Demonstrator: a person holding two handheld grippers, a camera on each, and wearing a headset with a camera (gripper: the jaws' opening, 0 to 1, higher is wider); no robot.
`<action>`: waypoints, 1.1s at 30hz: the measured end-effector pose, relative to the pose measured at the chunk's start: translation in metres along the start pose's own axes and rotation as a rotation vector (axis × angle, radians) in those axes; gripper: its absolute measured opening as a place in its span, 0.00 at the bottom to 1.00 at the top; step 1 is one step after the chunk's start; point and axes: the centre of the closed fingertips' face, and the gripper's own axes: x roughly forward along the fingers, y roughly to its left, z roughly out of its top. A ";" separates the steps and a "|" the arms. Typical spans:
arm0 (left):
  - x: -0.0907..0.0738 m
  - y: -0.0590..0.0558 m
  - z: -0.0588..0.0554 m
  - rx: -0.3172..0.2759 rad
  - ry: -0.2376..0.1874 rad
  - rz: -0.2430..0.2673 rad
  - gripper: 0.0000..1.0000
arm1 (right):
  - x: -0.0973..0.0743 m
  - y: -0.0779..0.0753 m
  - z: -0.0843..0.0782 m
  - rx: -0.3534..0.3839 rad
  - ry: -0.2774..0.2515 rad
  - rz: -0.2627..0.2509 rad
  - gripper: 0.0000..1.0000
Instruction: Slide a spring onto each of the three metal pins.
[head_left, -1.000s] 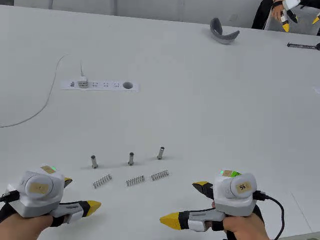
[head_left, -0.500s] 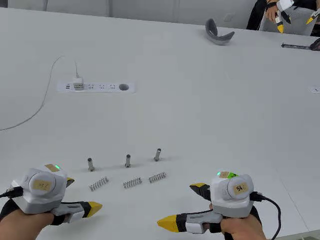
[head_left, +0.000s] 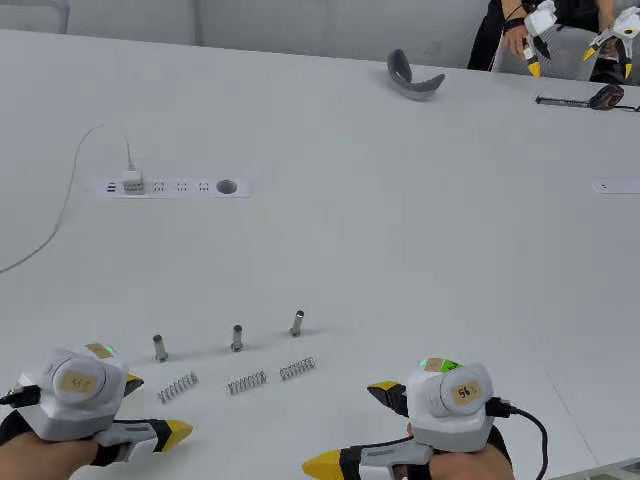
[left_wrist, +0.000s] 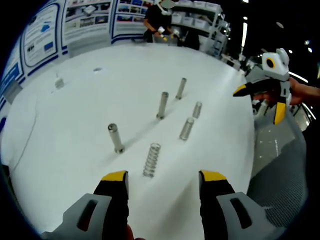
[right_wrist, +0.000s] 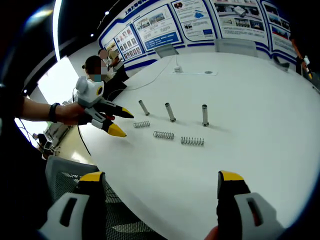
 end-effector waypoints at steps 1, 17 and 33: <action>0.002 0.002 -0.001 0.007 0.006 0.006 0.55 | -0.001 -0.001 0.001 0.002 -0.003 -0.003 0.94; 0.016 0.015 -0.002 -0.002 0.021 0.042 0.28 | 0.000 -0.001 0.004 0.006 -0.006 -0.004 0.93; 0.020 0.022 -0.004 0.045 0.053 0.096 0.11 | 0.000 0.000 0.006 0.006 -0.018 0.002 0.93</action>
